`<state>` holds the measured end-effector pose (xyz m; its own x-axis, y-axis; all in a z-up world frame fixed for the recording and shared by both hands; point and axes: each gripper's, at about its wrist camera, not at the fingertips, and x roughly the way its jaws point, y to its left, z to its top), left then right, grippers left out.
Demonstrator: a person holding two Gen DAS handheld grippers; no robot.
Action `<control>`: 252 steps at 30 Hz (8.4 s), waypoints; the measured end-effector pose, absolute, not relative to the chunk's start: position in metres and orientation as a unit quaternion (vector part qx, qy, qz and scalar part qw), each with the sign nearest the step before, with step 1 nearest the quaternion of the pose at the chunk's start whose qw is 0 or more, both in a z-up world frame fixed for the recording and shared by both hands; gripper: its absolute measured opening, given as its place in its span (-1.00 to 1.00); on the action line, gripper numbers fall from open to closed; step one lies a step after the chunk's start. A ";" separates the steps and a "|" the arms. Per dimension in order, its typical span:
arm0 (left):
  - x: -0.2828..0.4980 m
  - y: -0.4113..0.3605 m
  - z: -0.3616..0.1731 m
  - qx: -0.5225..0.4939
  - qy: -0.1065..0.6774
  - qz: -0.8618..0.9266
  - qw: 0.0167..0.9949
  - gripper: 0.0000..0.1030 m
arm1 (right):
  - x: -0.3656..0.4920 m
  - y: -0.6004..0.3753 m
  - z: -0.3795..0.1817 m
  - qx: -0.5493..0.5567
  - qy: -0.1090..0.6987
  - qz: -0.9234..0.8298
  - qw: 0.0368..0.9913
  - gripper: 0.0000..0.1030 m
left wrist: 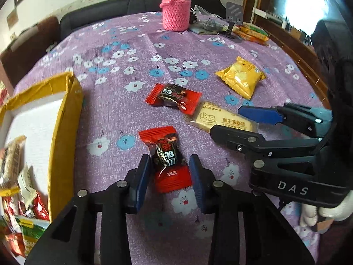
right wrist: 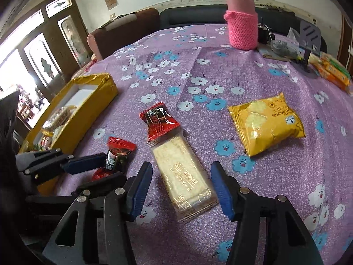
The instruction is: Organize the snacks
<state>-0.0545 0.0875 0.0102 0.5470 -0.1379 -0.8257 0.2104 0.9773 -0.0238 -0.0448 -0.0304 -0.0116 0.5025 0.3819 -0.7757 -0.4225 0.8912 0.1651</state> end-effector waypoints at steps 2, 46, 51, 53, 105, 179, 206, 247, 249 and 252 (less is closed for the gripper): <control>-0.054 0.084 0.009 0.055 0.457 -0.089 0.883 0.03 | -0.045 -0.028 -0.012 -0.033 0.441 0.229 0.867 0.05; -0.106 0.143 0.065 -0.059 0.405 -0.132 0.903 -0.63 | -0.060 -0.041 0.021 -0.004 0.391 0.242 0.888 -0.33; -0.089 0.121 0.044 -0.036 0.436 -0.138 0.889 -0.49 | -0.056 -0.047 0.020 0.013 0.399 0.245 0.883 -0.33; -0.082 0.109 0.033 -0.014 0.449 -0.136 0.883 -0.25 | -0.056 -0.050 0.020 0.021 0.401 0.246 0.882 -0.33; -0.073 0.365 0.050 -0.244 0.422 -0.023 0.873 -0.14 | -0.066 0.190 0.031 -0.043 0.437 0.377 0.816 -0.26; 0.012 0.077 0.013 -0.008 0.475 -0.112 0.873 -0.49 | -0.028 -0.121 -0.003 0.165 0.434 0.155 0.872 -0.13; -0.117 0.181 0.070 -0.115 0.410 -0.151 0.892 -0.14 | -0.069 -0.069 0.012 0.128 0.394 0.203 0.887 -0.13; -0.172 0.313 0.057 -0.172 0.375 0.006 0.911 -0.51 | -0.100 0.041 0.051 0.093 0.398 0.320 0.855 -0.14; -0.177 0.322 0.045 -0.187 0.383 0.003 0.905 -0.51 | -0.102 0.069 0.054 0.073 0.404 0.334 0.849 -0.15; -0.180 0.328 0.034 -0.206 0.387 0.003 0.899 -0.51 | -0.106 0.116 0.054 0.038 0.413 0.352 0.839 -0.15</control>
<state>-0.1796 0.3281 0.0339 0.7008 -0.1542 -0.6965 -0.1641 0.9153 -0.3678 -0.1059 0.1164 0.0544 0.4102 0.6229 -0.6661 -0.5594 0.7487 0.3557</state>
